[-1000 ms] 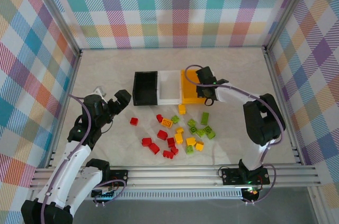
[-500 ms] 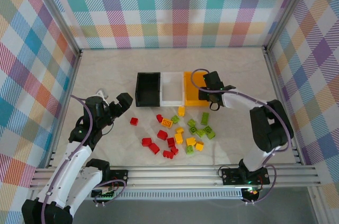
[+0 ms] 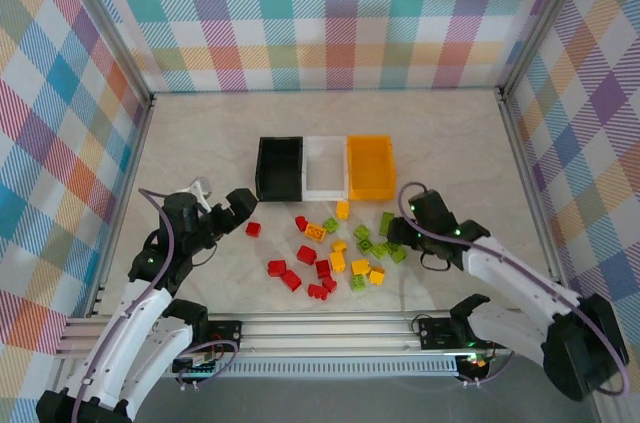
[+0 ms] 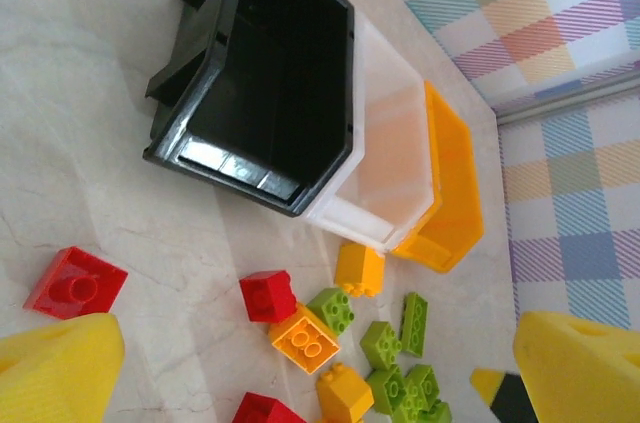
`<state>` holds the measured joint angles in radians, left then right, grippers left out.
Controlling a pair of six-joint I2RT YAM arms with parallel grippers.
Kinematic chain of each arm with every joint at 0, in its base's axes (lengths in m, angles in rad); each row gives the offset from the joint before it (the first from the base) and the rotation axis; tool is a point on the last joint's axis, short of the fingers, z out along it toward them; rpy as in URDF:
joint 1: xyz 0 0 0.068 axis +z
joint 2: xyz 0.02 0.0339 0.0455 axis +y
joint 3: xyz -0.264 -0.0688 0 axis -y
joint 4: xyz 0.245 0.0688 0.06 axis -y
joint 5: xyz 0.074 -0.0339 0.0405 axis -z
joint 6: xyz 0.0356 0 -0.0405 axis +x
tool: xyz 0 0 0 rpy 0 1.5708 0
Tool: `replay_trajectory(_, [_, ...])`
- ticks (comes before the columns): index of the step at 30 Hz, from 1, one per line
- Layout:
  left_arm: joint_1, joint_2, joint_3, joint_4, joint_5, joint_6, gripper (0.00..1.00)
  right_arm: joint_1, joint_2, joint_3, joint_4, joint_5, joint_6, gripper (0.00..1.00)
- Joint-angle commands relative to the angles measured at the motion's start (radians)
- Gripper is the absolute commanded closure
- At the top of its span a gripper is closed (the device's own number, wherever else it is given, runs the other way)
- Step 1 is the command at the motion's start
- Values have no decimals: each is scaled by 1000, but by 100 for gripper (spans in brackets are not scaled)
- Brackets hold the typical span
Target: Sort the legos into containers by color
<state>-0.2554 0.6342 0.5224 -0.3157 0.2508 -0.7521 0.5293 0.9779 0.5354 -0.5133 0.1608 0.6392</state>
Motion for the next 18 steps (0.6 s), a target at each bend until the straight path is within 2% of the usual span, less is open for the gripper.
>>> replay_trajectory(1, [-12, -11, -33, -9, 19, -23, 0, 20, -77, -51, -121, -59, 82, 23])
replay_trajectory(7, [-13, -8, -76, 23, 12, -49, 0, 30, -77, -121, -45, -83, 143, 22])
replay_trajectory(18, [-15, 5, -97, 29, 11, -52, 0, 47, 75, -59, 45, -63, 108, 22])
